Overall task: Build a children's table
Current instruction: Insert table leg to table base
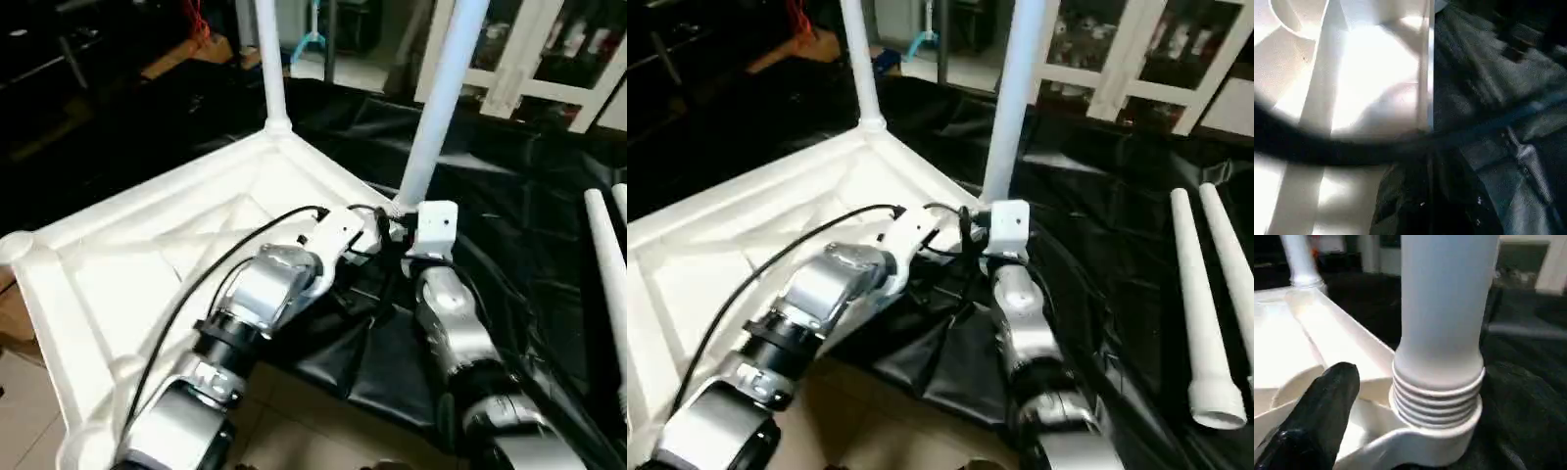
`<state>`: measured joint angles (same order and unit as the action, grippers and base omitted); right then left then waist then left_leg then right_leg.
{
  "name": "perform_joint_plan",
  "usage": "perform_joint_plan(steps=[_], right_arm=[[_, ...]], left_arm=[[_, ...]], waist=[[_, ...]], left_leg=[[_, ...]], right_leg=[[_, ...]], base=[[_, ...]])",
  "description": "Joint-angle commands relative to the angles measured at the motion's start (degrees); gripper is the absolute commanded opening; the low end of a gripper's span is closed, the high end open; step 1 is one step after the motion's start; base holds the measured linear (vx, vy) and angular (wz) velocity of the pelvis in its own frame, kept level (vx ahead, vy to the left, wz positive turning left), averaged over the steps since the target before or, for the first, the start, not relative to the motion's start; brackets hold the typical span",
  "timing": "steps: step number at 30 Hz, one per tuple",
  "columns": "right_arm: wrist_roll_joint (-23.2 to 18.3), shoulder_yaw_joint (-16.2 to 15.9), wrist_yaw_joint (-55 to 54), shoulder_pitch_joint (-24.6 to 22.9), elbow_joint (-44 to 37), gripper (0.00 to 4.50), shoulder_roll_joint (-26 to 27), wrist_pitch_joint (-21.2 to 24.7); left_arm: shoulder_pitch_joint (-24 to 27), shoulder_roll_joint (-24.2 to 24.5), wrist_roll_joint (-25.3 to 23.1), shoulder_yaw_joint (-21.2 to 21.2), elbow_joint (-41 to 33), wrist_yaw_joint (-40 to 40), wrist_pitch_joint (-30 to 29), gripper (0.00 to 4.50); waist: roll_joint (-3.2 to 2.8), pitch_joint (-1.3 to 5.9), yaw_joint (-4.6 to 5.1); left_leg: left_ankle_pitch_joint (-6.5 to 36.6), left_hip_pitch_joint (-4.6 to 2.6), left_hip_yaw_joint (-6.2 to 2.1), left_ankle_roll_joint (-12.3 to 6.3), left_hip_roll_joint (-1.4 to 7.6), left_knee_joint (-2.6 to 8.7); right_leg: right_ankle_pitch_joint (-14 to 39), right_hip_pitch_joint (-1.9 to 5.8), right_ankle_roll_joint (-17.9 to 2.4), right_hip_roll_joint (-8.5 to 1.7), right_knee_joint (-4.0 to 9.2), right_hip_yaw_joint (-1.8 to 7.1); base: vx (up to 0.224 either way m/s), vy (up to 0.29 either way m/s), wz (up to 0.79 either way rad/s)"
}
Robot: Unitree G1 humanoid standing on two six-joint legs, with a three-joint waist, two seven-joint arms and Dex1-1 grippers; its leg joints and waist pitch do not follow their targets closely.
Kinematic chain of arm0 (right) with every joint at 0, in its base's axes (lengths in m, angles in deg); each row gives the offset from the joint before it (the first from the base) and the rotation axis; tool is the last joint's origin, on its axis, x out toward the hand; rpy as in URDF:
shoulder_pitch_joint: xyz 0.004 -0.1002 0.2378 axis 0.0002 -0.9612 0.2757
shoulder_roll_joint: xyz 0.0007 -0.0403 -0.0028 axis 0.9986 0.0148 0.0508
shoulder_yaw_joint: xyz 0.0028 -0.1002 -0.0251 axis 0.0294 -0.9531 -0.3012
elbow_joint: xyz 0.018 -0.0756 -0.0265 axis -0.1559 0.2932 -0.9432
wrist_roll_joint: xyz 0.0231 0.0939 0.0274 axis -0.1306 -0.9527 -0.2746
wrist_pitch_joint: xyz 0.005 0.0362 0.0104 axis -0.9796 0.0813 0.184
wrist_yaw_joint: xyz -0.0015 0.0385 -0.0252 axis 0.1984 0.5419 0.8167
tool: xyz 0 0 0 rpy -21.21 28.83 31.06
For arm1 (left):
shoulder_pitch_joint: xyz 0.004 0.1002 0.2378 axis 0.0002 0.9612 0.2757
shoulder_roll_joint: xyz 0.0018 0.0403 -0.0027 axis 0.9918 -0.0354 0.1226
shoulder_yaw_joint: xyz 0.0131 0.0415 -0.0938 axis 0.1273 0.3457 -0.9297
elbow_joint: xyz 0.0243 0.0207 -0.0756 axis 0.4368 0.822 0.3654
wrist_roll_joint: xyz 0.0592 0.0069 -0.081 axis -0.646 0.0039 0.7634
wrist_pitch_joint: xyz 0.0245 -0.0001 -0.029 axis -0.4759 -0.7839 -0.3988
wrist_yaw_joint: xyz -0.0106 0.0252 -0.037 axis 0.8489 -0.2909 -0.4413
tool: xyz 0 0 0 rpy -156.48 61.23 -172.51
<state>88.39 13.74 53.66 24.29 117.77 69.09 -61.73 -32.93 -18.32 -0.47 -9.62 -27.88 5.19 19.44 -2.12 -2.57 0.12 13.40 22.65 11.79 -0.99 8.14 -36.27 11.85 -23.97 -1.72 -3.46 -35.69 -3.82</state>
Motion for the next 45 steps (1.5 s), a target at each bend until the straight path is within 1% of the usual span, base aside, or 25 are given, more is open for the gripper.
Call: perform_joint_plan(steps=[1, 4, 5, 9, 10, 11, 13, 14, 15, 16, 18, 22, 23, 25, 29, 32, 35, 36, 37, 38, 41, 42, 43, 44, 45], right_arm=[[-0.58, 0.49, 2.63, -2.85, -6.88, 4.43, -2.16, 1.9], [-5.62, 0.57, 9.72, -8.08, -15.97, 4.43, -4.75, 5.69], [-8.44, -0.22, 15.45, -12.53, -22.98, 4.43, -8.07, 9.64], [-9.69, 0.57, 19.7, -18.67, -30.21, 4.43, -13.54, 12.42], [-11.27, 0.93, 21.6, -20.19, -31.95, 4.43, -14.82, 13.25], [-15.57, 0.89, 26.74, -22.48, -34.56, 4.43, -16.88, 15.45], [-18.54, 0.23, 32.18, -24.28, -36.31, 4.43, -19.29, 17.03], [-19.36, -0.12, 34.53, -25.02, -36.94, 4.43, -20.49, 17.42], [-20.79, 0.08, 38.79, -26.2, -38.07, 4.43, -23.43, 19.65], [-20.79, 0.08, 38.79, -26.2, -38.07, 4.43, -23.43, 19.65], [-21.29, 1.17, 41.3, -26.27, -38.23, 4.43, -25.87, 20.75], [-23.05, 2.58, 44.24, -25.9, -38.37, 4.43, -28.81, 21.82], [-23.29, 3.04, 46.31, -25.33, -38.0, 4.43, -30.74, 21.65], [-23.59, 3.32, 47.28, -25.08, -37.99, 4.43, -31.74, 21.94], [-24.82, 4.56, 49.1, -26.18, -39.9, 4.43, -34.01, 23.68], [-25.37, 4.88, 49.89, -28.03, -41.85, 4.43, -34.76, 24.52], [-25.42, 5.0, 50.04, -28.57, -42.29, 4.43, -35.01, 24.5], [-25.1, 5.33, 49.22, -28.28, -41.93, 4.43, -34.84, 24.03], [-24.95, 5.46, 48.94, -28.02, -41.67, 4.43, -34.74, 23.84], [-24.91, 5.43, 48.81, -27.29, -41.19, 4.43, -34.56, 23.86], [-23.8, 4.47, 49.0, -25.33, -40.08, 4.43, -34.18, 23.93], [-22.63, 3.66, 48.82, -24.32, -39.47, 4.43, -34.02, 23.58], [-22.63, 3.66, 48.82, -24.32, -39.47, 4.43, -34.02, 23.58], [-22.36, 3.27, 48.58, -23.45, -38.94, 4.43, -33.72, 23.73], [-22.23, 2.79, 48.7, -22.46, -38.13, 4.43, -33.52, 23.86]], left_arm=[[0.19, 1.53, 1.16, 0.4, -1.69, -3.87, 6.43, 0.0], [1.33, 3.32, 0.6, 1.61, -1.6, -5.92, 8.55, 0.0], [2.0, 4.55, 0.3, 2.53, -1.3, -7.11, 9.97, 0.0], [2.97, 5.99, 0.21, 3.95, -1.15, -8.85, 11.48, 0.0], [3.18, 6.41, 0.06, 4.54, -1.05, -9.6, 12.15, 0.0], [3.45, 7.01, -0.35, 5.59, -0.82, -10.78, 13.46, 0.0], [3.72, 7.42, -0.58, 6.42, -0.7, -11.93, 14.69, 0.0], [3.86, 7.6, -0.62, 6.78, -0.69, -12.53, 15.28, 0.0], [4.21, 8.28, -0.85, 8.12, -0.94, -14.53, 17.32, 0.0], [4.21, 8.28, -0.85, 8.12, -0.94, -14.53, 17.32, 0.0], [4.77, 9.05, -0.66, 9.53, -1.7, -17.09, 19.12, 0.0], [5.59, 9.85, 0.11, 10.66, -3.15, -19.73, 20.02, 0.0], [6.26, 10.77, 0.33, 11.59, -4.05, -21.87, 20.91, 0.0], [6.54, 11.17, 0.04, 11.96, -4.07, -22.41, 21.74, 0.0], [6.7, 11.36, -0.59, 11.35, -2.68, -21.39, 22.96, 0.0], [6.89, 11.39, -0.48, 10.78, -2.51, -21.08, 23.09, 0.0], [7.06, 11.62, -0.22, 10.6, -2.54, -21.63, 23.58, 0.0], [7.38, 11.95, 0.33, 10.55, -2.86, -22.87, 24.51, 0.0], [7.5, 12.06, 0.57, 10.54, -3.03, -23.41, 24.8, 0.0], [7.71, 12.21, 0.93, 10.67, -3.53, -24.31, 25.1, 0.0], [8.11, 12.52, 1.6, 11.08, -4.67, -26.05, 25.1, 0.0], [8.27, 12.63, 1.63, 11.41, -5.1, -26.51, 25.17, 0.0], [8.27, 12.63, 1.63, 11.41, -5.1, -26.51, 25.17, 0.0], [8.42, 12.68, 1.69, 11.55, -5.38, -26.77, 25.41, 0.0], [8.63, 12.86, 1.76, 11.74, -5.87, -27.21, 25.64, 0.0]], waist=[[1.02, 3.49, -0.53], [0.82, 3.41, -0.92], [0.77, 3.26, -1.16], [0.83, 3.22, -1.43], [0.69, 2.98, -1.61], [0.79, 2.82, -1.66], [0.87, 2.5, -1.68], [0.88, 2.52, -1.64], [0.14, 2.37, -1.8], [0.62, 2.3, -1.59], [0.57, 2.34, -1.79], [0.5, 2.43, -2.04], [0.85, 2.46, -2.03], [0.85, 2.45, -2.01], [1.35, 2.2, -1.99], [1.45, 2.14, -2.07], [1.36, 2.1, -1.81], [1.04, 2.11, -1.87], [1.21, 2.06, -1.71], [0.96, 2.1, -1.75], [0.98, 2.11, -1.56], [0.67, 2.12, -1.6], [0.69, 2.13, -1.54], [0.05, 2.27, -1.9], [0.4, 2.24, -1.7]], left_leg=[[-4.0, -1.42, -2.87, -13.6, 5.76, 3.51], [-2.72, -1.49, -2.95, -12.06, 5.96, 3.83], [-1.83, -1.5, -3.05, -12.22, 5.96, 3.9], [-1.42, -1.47, -3.06, -11.3, 6.16, 4.1], [0.32, -1.41, -3.02, -10.81, 6.0, 4.24], [1.85, -1.49, -3.0, -10.25, 6.13, 4.43], [6.4, -1.66, -3.09, -8.07, 6.09, 4.91], [6.73, -1.6, -3.16, -7.76, 6.0, 4.95], [6.81, -1.79, -3.17, -7.19, 6.12, 4.94], [7.33, -1.72, -3.24, -7.19, 6.17, 5.11], [7.15, -2.12, -3.1, -6.94, 6.13, 5.09], [5.51, -1.95, -3.13, -6.8, 6.24, 5.09], [5.15, -1.95, -3.13, -7.11, 6.28, 5.11], [4.69, -1.79, -3.14, -7.37, 6.28, 5.08], [6.07, -1.79, -3.02, -7.17, 6.12, 5.08], [6.16, -1.74, -3.22, -7.09, 6.29, 5.22], [6.41, -1.63, -3.23, -7.02, 6.17, 5.23], [6.65, -1.64, -3.27, -6.74, 6.1, 5.2], [6.76, -1.6, -3.25, -6.7, 6.1, 5.25], [6.86, -1.66, -3.27, -6.51, 6.07, 5.24], [6.94, -1.64, -3.23, -6.37, 6.03, 5.26], [6.77, -1.76, -3.22, -6.25, 6.07, 5.26], [6.61, -1.74, -3.2, -6.22, 6.06, 5.26], [6.19, -2.14, -3.14, -6.05, 6.17, 5.16], [6.24, -2.03, -3.0, -6.16, 6.05, 5.13]], right_leg=[[-1.58, 3.45, -15.5, -6.11, 3.53, 3.41], [-0.93, 3.45, -14.97, -6.11, 3.49, 3.53], [-1.08, 3.68, -14.56, -6.12, 3.71, 3.56], [-1.54, 3.68, -14.51, -6.29, 3.8, 3.62], [0.45, 3.8, -14.35, -6.4, 4.28, 3.66], [2.24, 3.72, -14.16, -6.45, 4.55, 3.7], [8.46, 3.89, -13.23, -6.52, 5.34, 3.7], [9.17, 4.01, -12.91, -6.42, 5.43, 3.64], [9.13, 3.69, -12.58, -6.45, 5.51, 3.83], [9.36, 3.92, -12.38, -6.26, 5.7, 3.76], [9.03, 3.49, -12.54, -6.31, 5.77, 3.82], [7.35, 3.66, -12.75, -6.46, 5.39, 3.78], [7.0, 3.66, -12.72, -6.44, 5.36, 3.71], [6.62, 3.76, -12.66, -6.58, 5.22, 3.67], [10.55, 3.68, -11.89, -6.67, 5.66, 3.64], [11.23, 3.69, -11.15, -6.73, 5.66, 3.65], [11.59, 3.66, -11.28, -6.74, 5.78, 3.57], [12.12, 3.68, -11.18, -6.83, 5.86, 3.6], [12.28, 3.66, -11.09, -6.75, 5.92, 3.59], [12.43, 3.64, -10.99, -6.74, 5.93, 3.61], [12.12, 3.68, -11.18, -6.69, 5.84, 3.58], [11.93, 3.56, -11.32, -6.59, 5.84, 3.56], [11.76, 3.57, -11.38, -6.56, 5.81, 3.56], [10.79, 3.4, -11.66, -6.61, 5.74, 3.67], [10.21, 3.48, -12.07, -6.52, 5.74, 3.67]], base=[[0.0, 0.0, 0.0], [0.0, 0.0, 0.0], [0.0, 0.0, 0.0], [0.0, 0.0, 0.0], [0.0, 0.0, 0.0], [0.0, 0.0, 0.0], [0.0, 0.0, 0.0], [0.0, 0.0, 0.0], [0.0, 0.0, 0.0], [0.0, 0.0, 0.0], [0.0, 0.0, 0.0], [0.0, 0.0, 0.0], [0.0, 0.0, 0.0], [0.0, 0.0, 0.0], [0.0, 0.0, 0.0], [0.0, 0.0, 0.0], [0.0, 0.0, 0.0], [0.0, 0.0, 0.0], [0.0, 0.0, 0.0], [0.0, 0.0, 0.0], [0.0, 0.0, 0.0], [0.0, 0.0, 0.0], [0.0, 0.0, 0.0], [0.0, 0.0, 0.0], [0.0, 0.0, 0.0]])
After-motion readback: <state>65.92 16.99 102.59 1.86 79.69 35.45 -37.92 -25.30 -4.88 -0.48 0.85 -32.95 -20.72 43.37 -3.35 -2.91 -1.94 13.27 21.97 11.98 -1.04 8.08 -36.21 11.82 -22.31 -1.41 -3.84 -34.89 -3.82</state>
